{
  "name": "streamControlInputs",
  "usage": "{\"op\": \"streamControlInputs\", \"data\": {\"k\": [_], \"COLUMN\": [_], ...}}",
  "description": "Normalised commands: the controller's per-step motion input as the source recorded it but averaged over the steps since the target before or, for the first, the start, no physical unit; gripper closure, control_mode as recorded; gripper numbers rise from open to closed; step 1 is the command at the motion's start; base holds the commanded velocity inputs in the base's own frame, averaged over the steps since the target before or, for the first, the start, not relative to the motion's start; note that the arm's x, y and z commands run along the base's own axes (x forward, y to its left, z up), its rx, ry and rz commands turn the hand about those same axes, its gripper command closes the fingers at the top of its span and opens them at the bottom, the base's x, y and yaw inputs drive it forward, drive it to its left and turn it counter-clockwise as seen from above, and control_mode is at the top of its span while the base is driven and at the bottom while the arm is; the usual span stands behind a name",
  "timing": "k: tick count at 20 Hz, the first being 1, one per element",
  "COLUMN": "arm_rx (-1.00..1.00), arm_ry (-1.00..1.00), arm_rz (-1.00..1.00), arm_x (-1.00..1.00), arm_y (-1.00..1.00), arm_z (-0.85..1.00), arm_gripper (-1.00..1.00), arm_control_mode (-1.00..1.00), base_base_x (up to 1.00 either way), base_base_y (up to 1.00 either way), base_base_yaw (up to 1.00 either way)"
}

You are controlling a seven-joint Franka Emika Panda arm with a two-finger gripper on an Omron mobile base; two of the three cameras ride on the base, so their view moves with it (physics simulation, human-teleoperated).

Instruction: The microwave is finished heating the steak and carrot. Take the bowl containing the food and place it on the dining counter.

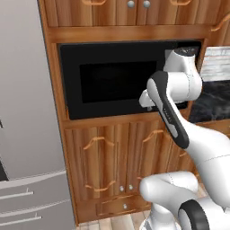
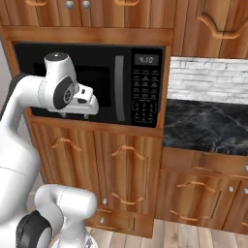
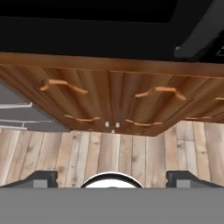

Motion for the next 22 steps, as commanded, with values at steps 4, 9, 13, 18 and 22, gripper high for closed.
{"op": "streamControlInputs", "data": {"k": [4,9,13,18,22], "arm_rx": [0.00,0.00,0.00,0.00,0.00], "arm_ry": [0.00,0.00,0.00,-0.05,-0.31], "arm_rz": [0.00,0.00,-0.01,0.00,-0.01], "arm_x": [0.00,0.00,0.00,0.00,0.03], "arm_y": [0.00,0.00,-0.01,0.00,-0.11], "arm_z": [0.00,0.00,0.00,0.01,0.10], "arm_gripper": [-1.00,-1.00,-1.00,-1.00,-1.00], "arm_control_mode": [1.00,1.00,-1.00,-1.00,-1.00], "base_base_x": [-0.43,-0.38,-0.07,0.00,0.00], "base_base_y": [-0.56,-0.48,-0.09,0.00,0.00], "base_base_yaw": [0.00,0.00,0.00,0.00,0.00]}}
